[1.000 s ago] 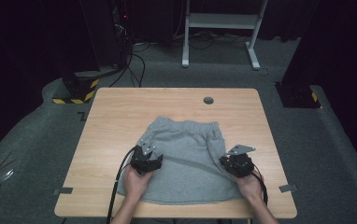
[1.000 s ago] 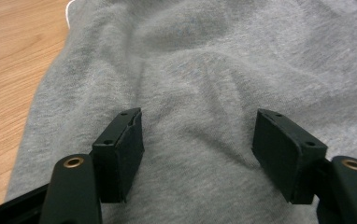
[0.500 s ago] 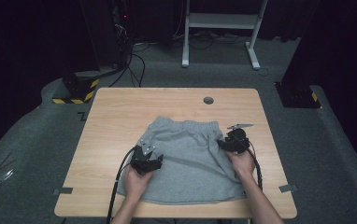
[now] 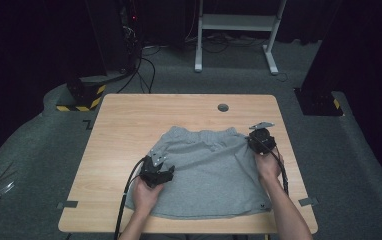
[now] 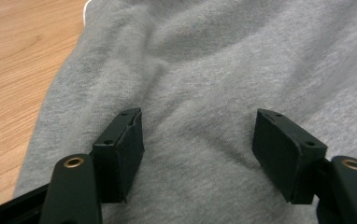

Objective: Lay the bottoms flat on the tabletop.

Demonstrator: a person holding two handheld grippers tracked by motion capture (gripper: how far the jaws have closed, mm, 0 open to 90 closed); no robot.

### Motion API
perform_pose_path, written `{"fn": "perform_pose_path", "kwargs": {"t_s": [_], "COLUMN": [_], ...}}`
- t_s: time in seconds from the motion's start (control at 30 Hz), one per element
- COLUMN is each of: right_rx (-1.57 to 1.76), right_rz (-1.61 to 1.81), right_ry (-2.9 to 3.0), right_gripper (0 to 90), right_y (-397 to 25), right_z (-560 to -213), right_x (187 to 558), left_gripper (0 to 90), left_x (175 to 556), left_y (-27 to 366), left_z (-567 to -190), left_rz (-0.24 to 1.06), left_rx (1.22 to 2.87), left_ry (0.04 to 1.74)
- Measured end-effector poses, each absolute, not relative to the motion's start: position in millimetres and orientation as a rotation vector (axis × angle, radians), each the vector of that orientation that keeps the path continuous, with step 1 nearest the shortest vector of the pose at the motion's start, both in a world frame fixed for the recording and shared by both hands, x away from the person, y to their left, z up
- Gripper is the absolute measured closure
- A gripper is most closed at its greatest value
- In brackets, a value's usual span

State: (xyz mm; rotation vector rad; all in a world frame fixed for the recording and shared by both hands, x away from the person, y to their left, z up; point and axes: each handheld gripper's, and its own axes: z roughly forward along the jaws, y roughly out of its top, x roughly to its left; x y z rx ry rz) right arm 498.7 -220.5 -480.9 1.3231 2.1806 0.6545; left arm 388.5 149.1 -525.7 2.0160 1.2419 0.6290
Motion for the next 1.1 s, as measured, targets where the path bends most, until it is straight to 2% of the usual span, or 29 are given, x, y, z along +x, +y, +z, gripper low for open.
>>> {"fn": "perform_pose_path", "kwargs": {"t_s": [0.13, 0.2, 0.4, 0.57, 0.63, 0.67, 0.8, 0.93, 1.1], "right_rx": [1.378, 1.351, 1.167, 1.135, 1.144, 1.115, 1.166, 1.154, 0.983], "right_rz": [0.629, 0.695, 0.923, 0.844, 0.764, 0.764, 0.738, 0.875, 1.04], "right_ry": [2.196, 2.167, 2.215, 2.297, 2.348, 2.33, 2.319, 2.286, 2.462], "right_gripper": [64.2, 62.5, 66.3, 66.6, 77.5, 86.3, 87.8, 71.3, 64.7], "right_y": [-223, -229, -232, -231, -233, -236, -245, -234, -189], "right_z": [-498, -489, -463, -489, -506, -509, -505, -496, -500], "right_x": [499, 487, 418, 385, 383, 381, 382, 373, 373], "left_gripper": [33.5, 33.5, 33.5, 33.6, 33.6, 33.6, 33.6, 33.6, 33.6], "left_x": [388, 388, 388, 388, 388, 388, 388, 389, 388], "left_y": [149, 149, 149, 149, 149, 149, 149, 149, 149], "left_z": [-526, -526, -526, -526, -526, -526, -526, -526, -526], "left_rz": [0.628, 0.629, 0.631, 0.63, 0.629, 0.629, 0.63, 0.628, 0.628], "left_rx": [2.015, 2.016, 2.018, 2.016, 2.016, 2.016, 2.016, 2.016, 2.015], "left_ry": [1.243, 1.242, 1.24, 1.241, 1.242, 1.241, 1.241, 1.242, 1.24]}}
